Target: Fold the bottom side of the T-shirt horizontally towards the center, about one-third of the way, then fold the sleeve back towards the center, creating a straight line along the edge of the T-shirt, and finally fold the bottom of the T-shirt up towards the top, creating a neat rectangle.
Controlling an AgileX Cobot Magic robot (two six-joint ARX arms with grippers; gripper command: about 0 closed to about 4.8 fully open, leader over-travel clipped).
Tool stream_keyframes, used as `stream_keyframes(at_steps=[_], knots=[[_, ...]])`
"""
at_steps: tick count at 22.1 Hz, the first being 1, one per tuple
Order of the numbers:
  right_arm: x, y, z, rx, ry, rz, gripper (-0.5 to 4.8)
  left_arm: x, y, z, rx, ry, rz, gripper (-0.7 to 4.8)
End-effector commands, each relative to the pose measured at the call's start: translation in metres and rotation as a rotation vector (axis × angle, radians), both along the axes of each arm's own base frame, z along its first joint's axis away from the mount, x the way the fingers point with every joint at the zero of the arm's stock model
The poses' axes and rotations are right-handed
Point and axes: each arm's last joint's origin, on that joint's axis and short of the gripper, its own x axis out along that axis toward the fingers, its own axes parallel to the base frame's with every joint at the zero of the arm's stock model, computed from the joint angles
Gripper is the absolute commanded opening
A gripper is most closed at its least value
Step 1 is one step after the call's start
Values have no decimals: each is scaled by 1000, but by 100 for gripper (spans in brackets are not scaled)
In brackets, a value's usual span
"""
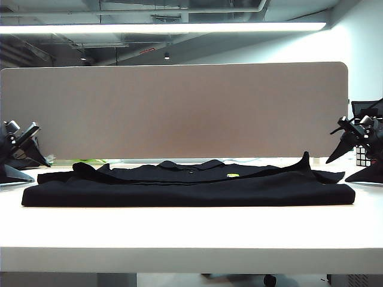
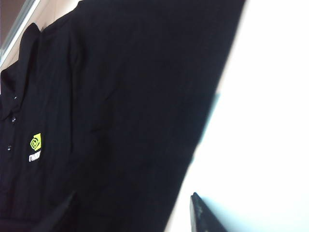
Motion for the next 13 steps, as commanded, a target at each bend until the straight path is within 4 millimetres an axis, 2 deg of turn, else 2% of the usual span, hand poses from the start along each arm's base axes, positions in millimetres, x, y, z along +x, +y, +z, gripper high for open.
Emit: stream_keyframes(at_steps=[1,7,13], knots=[[-2,0,-8,1,51,-13,314,5,-6,-9,-26,41,-34,247],[0,1,-7,-7,40,-25,314,17,-16,-15,-30,45,-61,247],[2,1,-7,-5,22,-34,314,21,-24,-19,-29,42,-77,247]])
